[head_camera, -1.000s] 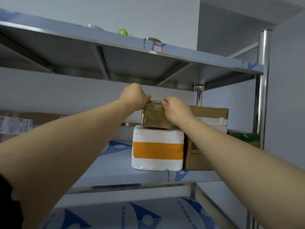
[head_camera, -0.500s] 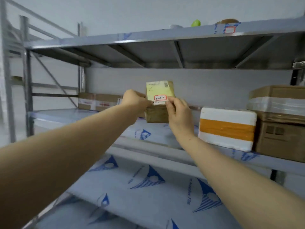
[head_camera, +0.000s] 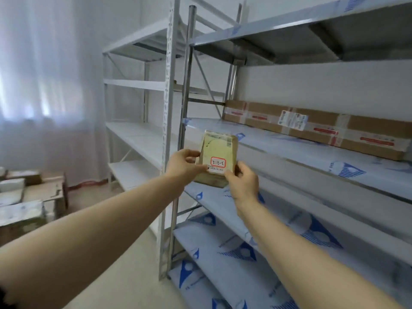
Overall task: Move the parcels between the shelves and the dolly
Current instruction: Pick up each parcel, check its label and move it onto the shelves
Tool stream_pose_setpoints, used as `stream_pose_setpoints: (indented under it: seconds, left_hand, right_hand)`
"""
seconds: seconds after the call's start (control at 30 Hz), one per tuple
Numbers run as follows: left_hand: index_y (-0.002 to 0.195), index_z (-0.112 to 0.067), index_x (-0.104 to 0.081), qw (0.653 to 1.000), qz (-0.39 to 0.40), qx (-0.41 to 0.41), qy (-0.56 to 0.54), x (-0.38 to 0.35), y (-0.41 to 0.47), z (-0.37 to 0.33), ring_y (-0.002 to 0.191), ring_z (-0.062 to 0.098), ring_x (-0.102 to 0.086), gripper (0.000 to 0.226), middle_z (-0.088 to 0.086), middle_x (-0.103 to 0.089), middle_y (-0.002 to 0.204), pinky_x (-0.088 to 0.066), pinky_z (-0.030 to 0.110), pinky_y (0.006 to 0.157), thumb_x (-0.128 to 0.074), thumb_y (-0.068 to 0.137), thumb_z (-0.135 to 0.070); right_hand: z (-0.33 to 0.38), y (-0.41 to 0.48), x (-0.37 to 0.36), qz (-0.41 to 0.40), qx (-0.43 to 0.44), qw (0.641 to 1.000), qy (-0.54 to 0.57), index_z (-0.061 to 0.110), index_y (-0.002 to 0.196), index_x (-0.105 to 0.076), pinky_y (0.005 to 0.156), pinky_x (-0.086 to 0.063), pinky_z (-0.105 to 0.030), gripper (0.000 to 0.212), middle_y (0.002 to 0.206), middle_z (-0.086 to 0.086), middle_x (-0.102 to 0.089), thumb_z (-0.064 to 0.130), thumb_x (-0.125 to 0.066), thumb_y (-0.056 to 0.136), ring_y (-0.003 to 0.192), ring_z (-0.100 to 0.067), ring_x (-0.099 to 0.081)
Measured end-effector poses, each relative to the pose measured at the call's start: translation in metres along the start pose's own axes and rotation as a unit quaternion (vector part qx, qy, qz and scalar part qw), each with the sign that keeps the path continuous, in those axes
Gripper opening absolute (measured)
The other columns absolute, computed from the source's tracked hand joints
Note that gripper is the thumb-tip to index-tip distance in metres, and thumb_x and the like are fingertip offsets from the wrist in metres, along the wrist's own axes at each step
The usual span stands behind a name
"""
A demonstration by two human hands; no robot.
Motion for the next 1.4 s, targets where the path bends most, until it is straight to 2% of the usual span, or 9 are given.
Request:
stream_pose_setpoints:
  seconds: [0.1, 0.3, 0.4, 0.47, 0.63, 0.8, 0.97, 1.1, 1.4]
  left_hand:
    - [0.116, -0.01, -0.054, 0.999, -0.018, 0.047, 0.006, 0.069, 0.024, 0.051, 0.079, 0.012, -0.062, 0.039, 0.007, -0.063, 0.101, -0.048, 0.014, 0.052, -0.072, 0.082, -0.005]
    - [0.141, -0.005, -0.038, 0.987, -0.087, 0.129, 0.032, 0.2, 0.064, 0.147, 0.101, 0.018, -0.06, 0.07, 0.013, -0.06, 0.123, -0.046, 0.024, 0.081, -0.073, 0.081, -0.002]
    - [0.09, -0.013, -0.061, 0.98, -0.107, 0.159, 0.053, 0.254, 0.082, 0.185, 0.07, 0.009, -0.051, 0.016, 0.01, -0.061, 0.089, -0.041, 0.013, 0.062, -0.069, 0.083, -0.001]
    - [0.07, -0.014, -0.058, 0.975, -0.117, 0.176, 0.061, 0.284, 0.099, 0.211, 0.067, 0.011, -0.053, 0.02, 0.003, -0.061, 0.076, -0.04, 0.017, 0.06, -0.071, 0.083, -0.006]
    - [0.109, -0.001, -0.066, 0.96, -0.137, 0.235, 0.072, 0.338, 0.148, 0.273, 0.082, 0.015, -0.064, 0.027, 0.005, -0.068, 0.097, -0.05, 0.014, 0.06, -0.071, 0.085, -0.01]
    - [0.103, -0.005, -0.065, 0.942, -0.161, 0.286, 0.066, 0.382, 0.226, 0.336, 0.081, 0.015, -0.068, 0.029, 0.005, -0.071, 0.093, -0.056, 0.027, 0.072, -0.077, 0.079, -0.017]
    - [0.09, -0.011, -0.065, 0.922, -0.203, 0.315, 0.094, 0.427, 0.319, 0.381, 0.085, 0.017, -0.07, 0.019, 0.008, -0.072, 0.099, -0.057, 0.034, 0.082, -0.079, 0.078, -0.017]
    - [0.105, -0.006, -0.066, 0.907, -0.224, 0.335, 0.127, 0.468, 0.381, 0.405, 0.082, 0.014, -0.066, 0.029, 0.007, -0.07, 0.103, -0.054, 0.023, 0.066, -0.075, 0.082, -0.019]
    - [0.109, -0.009, -0.064, 0.881, -0.282, 0.37, 0.086, 0.577, 0.489, 0.458, 0.087, 0.017, -0.07, 0.031, 0.007, -0.072, 0.102, -0.057, 0.035, 0.084, -0.074, 0.081, -0.018]
  right_hand:
    - [-0.025, -0.009, -0.092, 0.052, -0.05, 0.997, 0.033, 0.021, 0.099, -0.066, 0.07, -0.048, -0.019, 0.018, 0.094, 0.002, -0.068, 0.008, -0.059, 0.089, 0.089, -0.012, -0.063]
    - [-0.069, -0.03, -0.263, 0.12, -0.131, 0.981, 0.083, 0.013, 0.119, -0.058, 0.077, -0.047, -0.022, 0.027, 0.104, 0.002, -0.062, 0.012, -0.059, 0.092, 0.097, -0.014, -0.059]
    - [-0.088, -0.036, -0.336, 0.148, -0.164, 0.97, 0.104, 0.012, 0.112, -0.058, 0.086, -0.049, -0.028, 0.024, 0.108, -0.005, -0.064, 0.007, -0.062, 0.089, 0.101, -0.019, -0.061]
    - [-0.101, -0.04, -0.379, 0.17, -0.193, 0.959, 0.121, 0.009, 0.113, -0.057, 0.089, -0.049, -0.03, 0.025, 0.112, -0.008, -0.064, 0.003, -0.062, 0.089, 0.102, -0.02, -0.061]
    - [-0.129, -0.029, -0.47, 0.237, -0.223, 0.937, 0.124, 0.007, 0.12, -0.054, 0.087, -0.05, -0.026, 0.031, 0.112, -0.005, -0.062, 0.0, -0.058, 0.09, 0.102, -0.016, -0.06]
    - [-0.177, 0.015, -0.56, 0.272, -0.239, 0.926, 0.109, 0.011, 0.112, -0.055, 0.094, -0.05, -0.034, 0.028, 0.114, -0.009, -0.063, -0.003, -0.056, 0.088, 0.105, -0.021, -0.061]
    - [-0.223, 0.076, -0.663, 0.322, -0.263, 0.902, 0.119, 0.005, 0.123, -0.052, 0.072, -0.049, -0.015, 0.033, 0.114, -0.007, -0.062, -0.002, -0.054, 0.091, 0.099, -0.016, -0.061]
    - [-0.246, 0.114, -0.745, 0.37, -0.273, 0.881, 0.112, 0.006, 0.119, -0.054, 0.073, -0.051, -0.018, 0.029, 0.117, -0.011, -0.064, -0.002, -0.054, 0.091, 0.1, -0.018, -0.062]
    - [-0.27, 0.176, -0.916, 0.433, -0.277, 0.853, 0.089, 0.003, 0.119, -0.053, 0.07, -0.05, -0.016, 0.031, 0.116, -0.012, -0.063, -0.003, -0.056, 0.09, 0.095, -0.017, -0.062]
Point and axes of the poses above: each hand's wrist, its own y-axis towards the middle knuckle, its own x-axis out of the back of the hand, z = x × y, the point moved 8 cm from there along y, towards the middle knuckle
